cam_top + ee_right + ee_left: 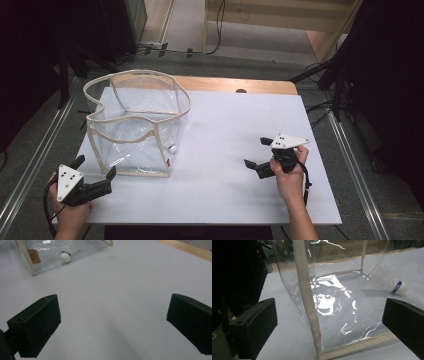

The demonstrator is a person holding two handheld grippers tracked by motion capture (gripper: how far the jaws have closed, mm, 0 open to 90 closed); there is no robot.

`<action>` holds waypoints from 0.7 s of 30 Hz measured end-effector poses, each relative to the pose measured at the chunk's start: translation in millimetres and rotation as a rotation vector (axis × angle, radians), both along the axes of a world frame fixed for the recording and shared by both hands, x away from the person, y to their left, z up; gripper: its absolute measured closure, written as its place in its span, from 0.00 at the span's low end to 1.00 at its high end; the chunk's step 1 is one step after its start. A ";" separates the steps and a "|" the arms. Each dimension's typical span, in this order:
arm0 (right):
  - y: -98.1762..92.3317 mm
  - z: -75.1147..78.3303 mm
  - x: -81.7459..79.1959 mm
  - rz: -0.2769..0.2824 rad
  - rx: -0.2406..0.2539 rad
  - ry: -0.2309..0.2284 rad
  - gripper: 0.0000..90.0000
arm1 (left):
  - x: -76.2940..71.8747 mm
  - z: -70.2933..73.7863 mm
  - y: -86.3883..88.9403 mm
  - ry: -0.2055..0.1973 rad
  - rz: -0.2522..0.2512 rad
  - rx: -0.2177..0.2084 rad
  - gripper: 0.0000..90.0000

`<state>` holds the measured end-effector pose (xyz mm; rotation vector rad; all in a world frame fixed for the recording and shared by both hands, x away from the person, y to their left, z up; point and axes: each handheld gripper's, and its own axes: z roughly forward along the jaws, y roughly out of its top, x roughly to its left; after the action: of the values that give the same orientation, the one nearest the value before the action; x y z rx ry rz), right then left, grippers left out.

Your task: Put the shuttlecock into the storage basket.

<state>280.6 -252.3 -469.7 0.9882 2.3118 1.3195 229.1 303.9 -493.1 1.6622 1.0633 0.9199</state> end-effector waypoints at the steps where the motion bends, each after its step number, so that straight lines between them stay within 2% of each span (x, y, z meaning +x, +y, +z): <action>1: -1.6 -0.9 -0.7 -0.003 0.002 -0.001 0.00 | 0.0 0.0 0.0 0.000 0.000 0.000 0.00; 21: -32.7 -13.2 -17.8 -0.073 0.026 0.014 0.00 | -0.2 -0.1 -0.3 -0.001 0.004 0.002 0.00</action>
<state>262.8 -284.9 -483.0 1.0821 2.2516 1.3205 228.9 303.6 -493.2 1.6619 1.0652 0.9249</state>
